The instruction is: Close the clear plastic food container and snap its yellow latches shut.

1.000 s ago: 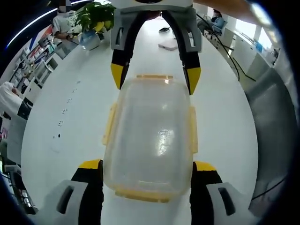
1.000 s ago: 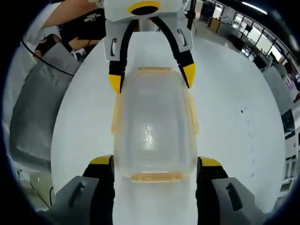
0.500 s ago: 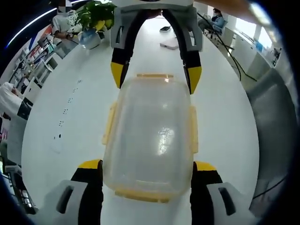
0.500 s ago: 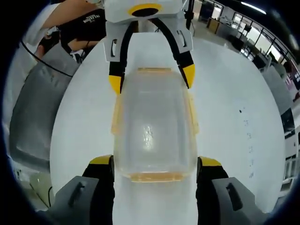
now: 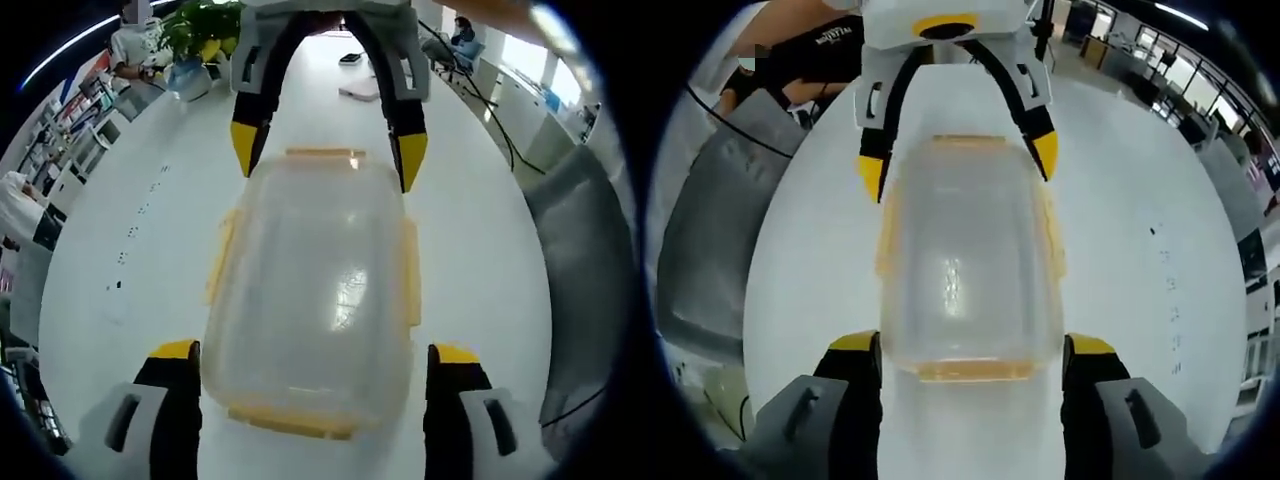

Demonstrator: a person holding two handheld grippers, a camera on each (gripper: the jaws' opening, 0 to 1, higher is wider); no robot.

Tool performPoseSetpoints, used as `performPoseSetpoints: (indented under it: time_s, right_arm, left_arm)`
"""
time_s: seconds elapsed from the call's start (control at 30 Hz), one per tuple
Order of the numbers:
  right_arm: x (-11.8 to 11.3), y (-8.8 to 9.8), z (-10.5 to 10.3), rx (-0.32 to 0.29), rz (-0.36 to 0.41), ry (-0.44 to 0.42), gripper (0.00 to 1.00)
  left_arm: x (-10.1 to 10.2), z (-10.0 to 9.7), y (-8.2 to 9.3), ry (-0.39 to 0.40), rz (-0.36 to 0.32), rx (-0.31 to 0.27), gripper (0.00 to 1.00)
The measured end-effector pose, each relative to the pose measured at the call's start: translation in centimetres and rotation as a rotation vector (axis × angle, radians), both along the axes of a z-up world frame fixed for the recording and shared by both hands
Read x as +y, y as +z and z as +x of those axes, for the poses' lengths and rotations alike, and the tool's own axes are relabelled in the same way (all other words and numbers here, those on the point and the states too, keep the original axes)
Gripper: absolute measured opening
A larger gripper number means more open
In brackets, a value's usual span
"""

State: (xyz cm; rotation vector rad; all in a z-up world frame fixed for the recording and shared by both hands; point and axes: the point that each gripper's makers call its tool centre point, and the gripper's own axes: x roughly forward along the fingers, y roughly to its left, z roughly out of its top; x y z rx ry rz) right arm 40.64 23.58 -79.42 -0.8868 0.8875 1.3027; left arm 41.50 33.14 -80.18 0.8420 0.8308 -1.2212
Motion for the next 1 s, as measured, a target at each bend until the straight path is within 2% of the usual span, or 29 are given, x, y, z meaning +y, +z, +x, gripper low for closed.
performPoseSetpoints:
  time_s: [0.07, 0.13, 0.23, 0.4, 0.63, 0.77, 0.83, 0.97, 1.0]
  right_arm:
    - [0.3, 0.2, 0.1, 0.003, 0.039, -0.022, 0.8]
    - [0.8, 0.8, 0.2, 0.009, 0.082, -0.038, 0.86]
    - [0.8, 1.1, 0.5, -0.002, 0.085, -0.038, 0.86]
    - [0.8, 1.7, 0.3, -0.005, 0.104, -0.051, 0.99]
    - [0.4, 2.9, -0.2, -0.043, 0.118, -0.062, 1.0]
    - [0.2, 4.2, -0.5, -0.076, 0.144, -0.096, 1.0]
    - [0.2, 4.8, -1.1, -0.089, 0.154, -0.106, 1.0]
    - [0.3, 5.7, -2.0, -0.123, 0.175, -0.13, 1.0]
    - [0.4, 5.7, -2.7, -0.118, 0.174, -0.142, 1.0]
  left_arm:
    - [0.2, 0.1, -0.1, -0.013, 0.004, -0.021, 0.92]
    - [0.4, -0.1, -0.2, -0.009, 0.014, -0.012, 0.94]
    - [0.6, -0.2, -0.2, -0.002, 0.018, -0.011, 0.94]
    - [0.7, -0.8, 0.0, 0.019, 0.005, -0.005, 0.99]
    - [1.4, -1.4, 1.1, 0.05, -0.017, -0.021, 0.99]
    - [1.2, -2.5, 2.6, 0.112, -0.117, -0.013, 0.99]
    - [1.8, -2.8, 3.4, 0.138, -0.136, -0.036, 0.99]
    - [2.3, -4.7, 4.6, 0.159, -0.18, -0.069, 0.99]
    - [2.4, -5.1, 4.8, 0.161, -0.184, -0.074, 0.99]
